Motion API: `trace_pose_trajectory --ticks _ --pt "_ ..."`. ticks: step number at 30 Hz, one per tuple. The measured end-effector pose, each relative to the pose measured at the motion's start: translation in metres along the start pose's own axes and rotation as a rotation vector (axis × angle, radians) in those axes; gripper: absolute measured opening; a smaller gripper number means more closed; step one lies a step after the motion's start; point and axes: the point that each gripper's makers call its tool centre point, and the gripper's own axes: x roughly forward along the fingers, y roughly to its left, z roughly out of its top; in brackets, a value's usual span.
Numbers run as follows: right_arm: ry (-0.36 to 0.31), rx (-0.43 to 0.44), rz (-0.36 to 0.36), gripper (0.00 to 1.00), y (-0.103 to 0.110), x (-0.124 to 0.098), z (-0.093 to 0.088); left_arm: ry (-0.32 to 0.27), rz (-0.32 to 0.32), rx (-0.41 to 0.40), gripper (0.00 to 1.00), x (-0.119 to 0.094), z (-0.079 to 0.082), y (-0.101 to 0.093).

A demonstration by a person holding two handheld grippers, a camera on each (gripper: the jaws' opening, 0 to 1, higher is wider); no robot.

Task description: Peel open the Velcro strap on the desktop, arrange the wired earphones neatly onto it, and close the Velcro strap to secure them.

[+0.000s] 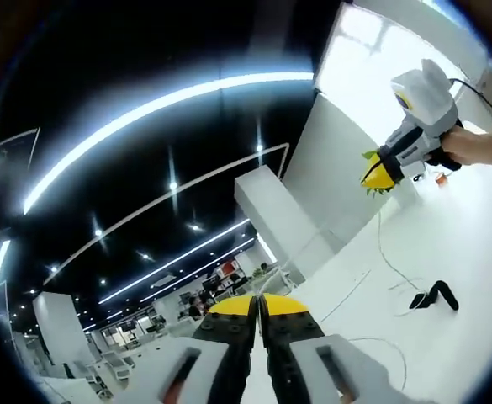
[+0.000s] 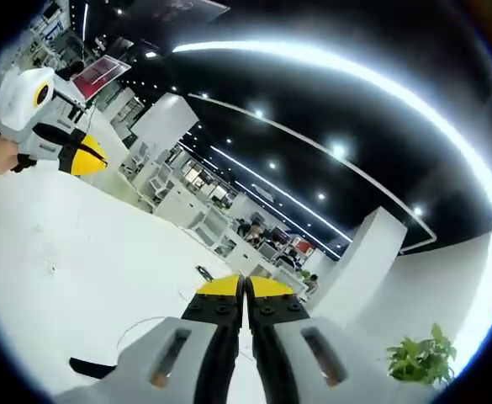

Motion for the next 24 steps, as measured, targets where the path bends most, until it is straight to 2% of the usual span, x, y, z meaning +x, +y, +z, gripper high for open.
trace_pose_trajectory --ticks 9,14,19,24 --pt "-0.03 -0.079 -0.111 0.04 -0.031 -0.011 0.021 0.02 0.055 0.005 0.06 -0.002 -0.007 0.017" --pt "-0.041 -0.099 -0.142 0.04 -0.042 -0.016 0.026 0.031 0.07 0.009 0.06 -0.005 -0.011 0.025" --pt "-0.048 -0.11 -0.167 0.04 -0.052 -0.019 0.03 0.029 0.079 0.028 0.06 -0.008 -0.007 0.031" --pt "-0.072 -0.113 -0.217 0.04 -0.069 -0.027 0.041 0.021 0.098 0.046 0.06 -0.012 0.001 0.04"
